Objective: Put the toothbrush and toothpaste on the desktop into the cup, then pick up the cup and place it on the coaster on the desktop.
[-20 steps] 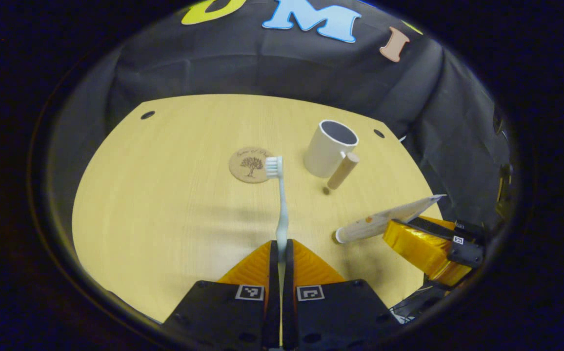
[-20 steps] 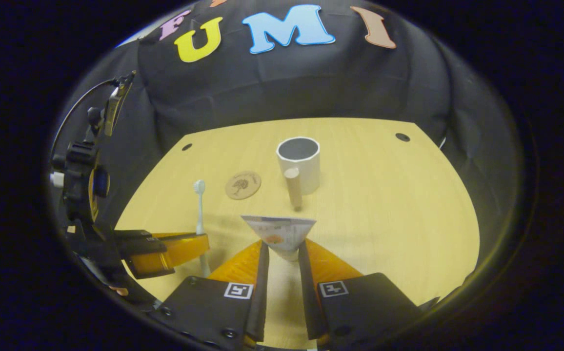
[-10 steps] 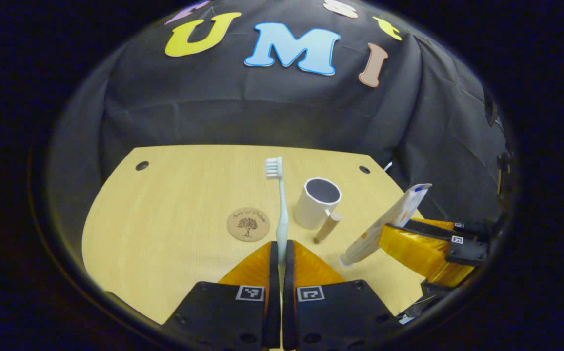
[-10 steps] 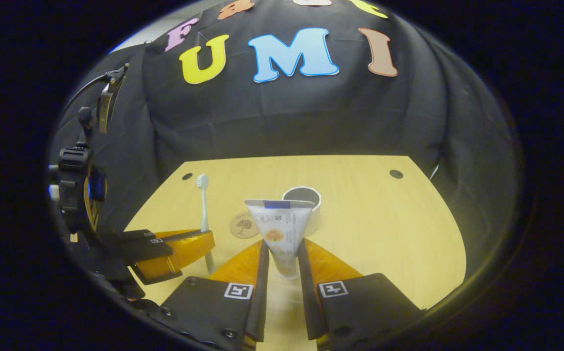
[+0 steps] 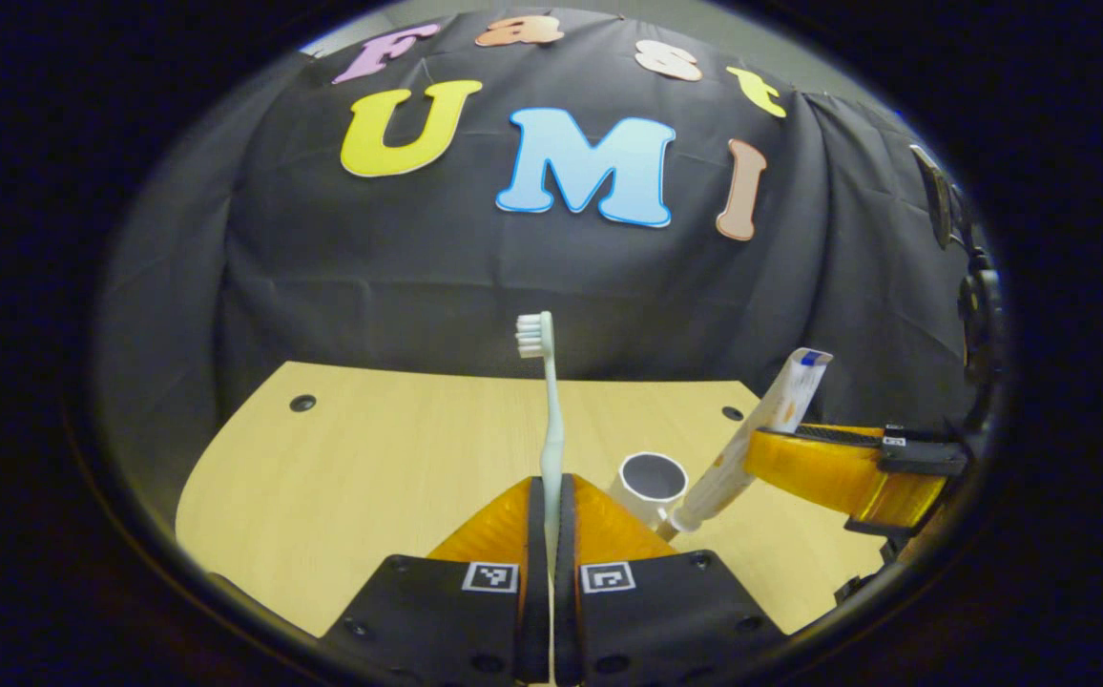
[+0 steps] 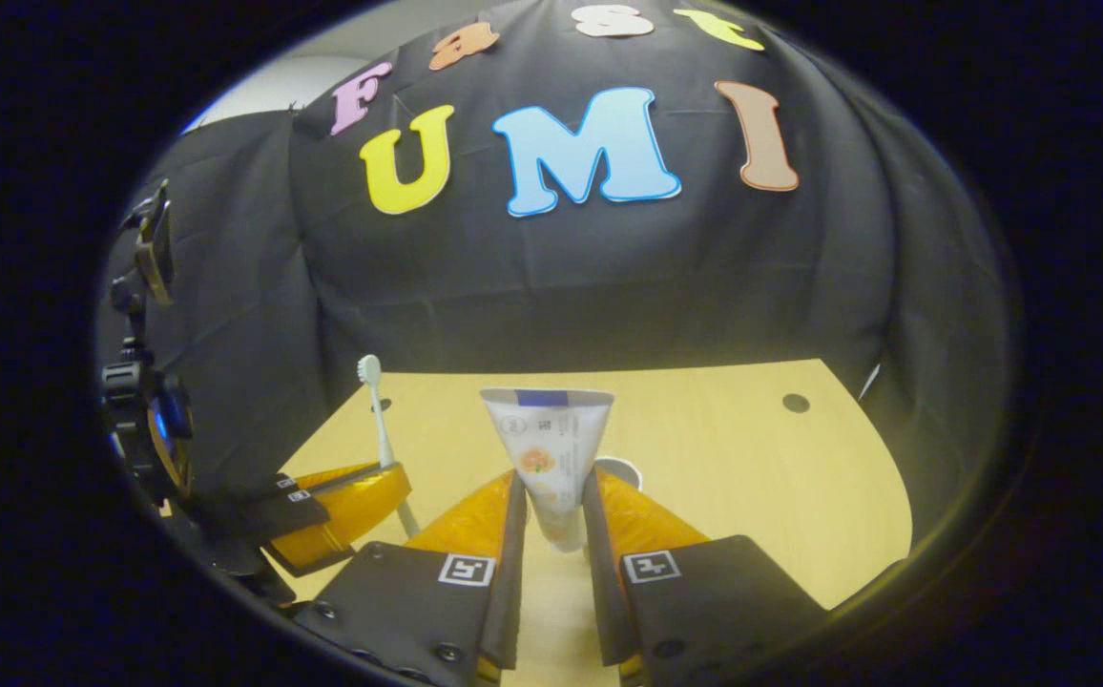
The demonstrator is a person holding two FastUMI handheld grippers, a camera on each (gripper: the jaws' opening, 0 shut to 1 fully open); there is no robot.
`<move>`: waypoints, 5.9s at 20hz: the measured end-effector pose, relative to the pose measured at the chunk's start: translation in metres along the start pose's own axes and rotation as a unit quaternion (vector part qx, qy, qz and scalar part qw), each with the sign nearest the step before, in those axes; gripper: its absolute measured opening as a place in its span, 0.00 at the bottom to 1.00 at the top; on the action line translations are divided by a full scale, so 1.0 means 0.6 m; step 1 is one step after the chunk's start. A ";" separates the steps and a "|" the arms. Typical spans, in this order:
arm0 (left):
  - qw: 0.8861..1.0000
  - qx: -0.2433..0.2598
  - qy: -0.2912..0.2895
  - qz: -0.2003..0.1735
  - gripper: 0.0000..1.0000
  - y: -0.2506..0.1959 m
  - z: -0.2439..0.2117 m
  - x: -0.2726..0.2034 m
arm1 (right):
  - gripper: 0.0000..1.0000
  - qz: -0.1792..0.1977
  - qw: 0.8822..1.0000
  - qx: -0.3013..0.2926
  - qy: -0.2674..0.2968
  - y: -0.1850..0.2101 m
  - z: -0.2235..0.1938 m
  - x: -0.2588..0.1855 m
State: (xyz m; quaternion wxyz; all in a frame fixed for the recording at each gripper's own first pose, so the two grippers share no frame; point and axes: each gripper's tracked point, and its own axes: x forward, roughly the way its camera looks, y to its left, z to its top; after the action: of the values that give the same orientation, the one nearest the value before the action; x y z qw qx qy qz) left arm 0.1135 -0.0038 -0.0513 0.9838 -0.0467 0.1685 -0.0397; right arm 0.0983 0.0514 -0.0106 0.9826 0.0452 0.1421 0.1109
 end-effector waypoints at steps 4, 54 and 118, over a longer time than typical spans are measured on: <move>0.999 -0.001 -0.034 -0.002 0.10 0.008 0.036 0.010 | 0.36 -0.008 1.000 0.006 -0.020 -0.026 0.028 0.022; 0.993 -0.023 -0.092 -0.068 0.09 -0.088 0.087 0.122 | 0.87 -0.072 0.996 0.028 -0.053 -0.132 0.058 -0.028; 0.986 0.007 -0.166 -0.027 0.87 0.002 0.096 -0.022 | 0.86 -0.081 0.993 -0.014 0.084 -0.048 -0.032 0.014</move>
State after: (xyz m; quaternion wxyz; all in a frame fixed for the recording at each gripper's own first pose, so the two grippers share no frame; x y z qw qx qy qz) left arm 0.1204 0.0030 0.0074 0.9970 -0.0504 0.0013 -0.0590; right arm 0.1063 0.0266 -0.0347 0.9735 0.0100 0.2256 0.0361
